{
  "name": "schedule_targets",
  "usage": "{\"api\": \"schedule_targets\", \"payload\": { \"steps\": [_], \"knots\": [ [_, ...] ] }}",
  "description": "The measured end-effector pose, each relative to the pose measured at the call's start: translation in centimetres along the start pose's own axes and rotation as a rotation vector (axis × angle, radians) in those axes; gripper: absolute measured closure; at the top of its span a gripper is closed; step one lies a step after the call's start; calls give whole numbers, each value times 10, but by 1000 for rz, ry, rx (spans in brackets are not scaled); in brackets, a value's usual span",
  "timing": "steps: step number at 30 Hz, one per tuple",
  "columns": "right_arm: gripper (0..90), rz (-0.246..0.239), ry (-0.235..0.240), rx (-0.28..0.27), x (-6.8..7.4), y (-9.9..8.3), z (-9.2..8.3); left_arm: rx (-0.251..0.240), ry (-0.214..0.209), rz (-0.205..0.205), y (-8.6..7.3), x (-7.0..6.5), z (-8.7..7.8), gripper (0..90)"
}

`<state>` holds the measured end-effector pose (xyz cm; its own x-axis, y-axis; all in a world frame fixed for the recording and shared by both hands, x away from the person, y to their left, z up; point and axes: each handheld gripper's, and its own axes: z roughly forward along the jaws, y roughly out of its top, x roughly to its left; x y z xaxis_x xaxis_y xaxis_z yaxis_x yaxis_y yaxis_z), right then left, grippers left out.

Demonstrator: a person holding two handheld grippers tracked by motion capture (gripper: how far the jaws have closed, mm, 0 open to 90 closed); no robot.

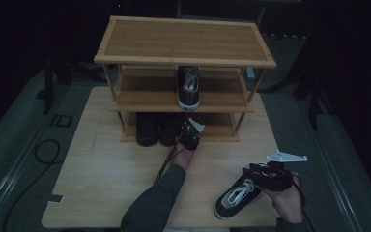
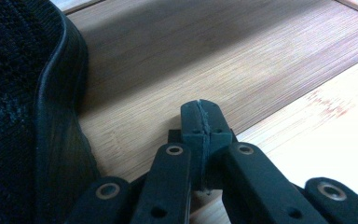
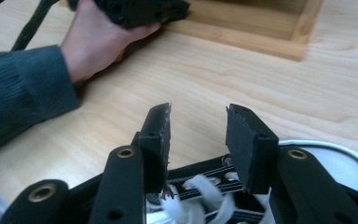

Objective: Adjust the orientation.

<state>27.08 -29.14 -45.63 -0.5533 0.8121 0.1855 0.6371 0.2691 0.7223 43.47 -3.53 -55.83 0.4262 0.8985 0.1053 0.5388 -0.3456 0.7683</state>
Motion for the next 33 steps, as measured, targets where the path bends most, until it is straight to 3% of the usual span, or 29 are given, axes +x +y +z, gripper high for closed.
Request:
{"api": "schedule_targets", "payload": {
  "steps": [13, 21, 25, 28, 33],
  "knots": [
    [537, -16, 60, 35, 3, -16, -6, 0, -2, 0, 0, 0, 0, 900],
    [425, -59, 26, 92, 3, -27, -7, -1, -1, -4, 0, 0, 0, 900],
    [410, -72, -3, 132, 2, -32, -4, -1, -1, -5, 0, 0, 0, 900],
    [407, -62, 8, 119, -1, -32, 0, 0, -1, -4, 0, 1, 0, 900],
    [444, -84, -23, 99, 3, -25, 5, 0, 0, -5, 0, 1, 0, 900]
  ]
}}
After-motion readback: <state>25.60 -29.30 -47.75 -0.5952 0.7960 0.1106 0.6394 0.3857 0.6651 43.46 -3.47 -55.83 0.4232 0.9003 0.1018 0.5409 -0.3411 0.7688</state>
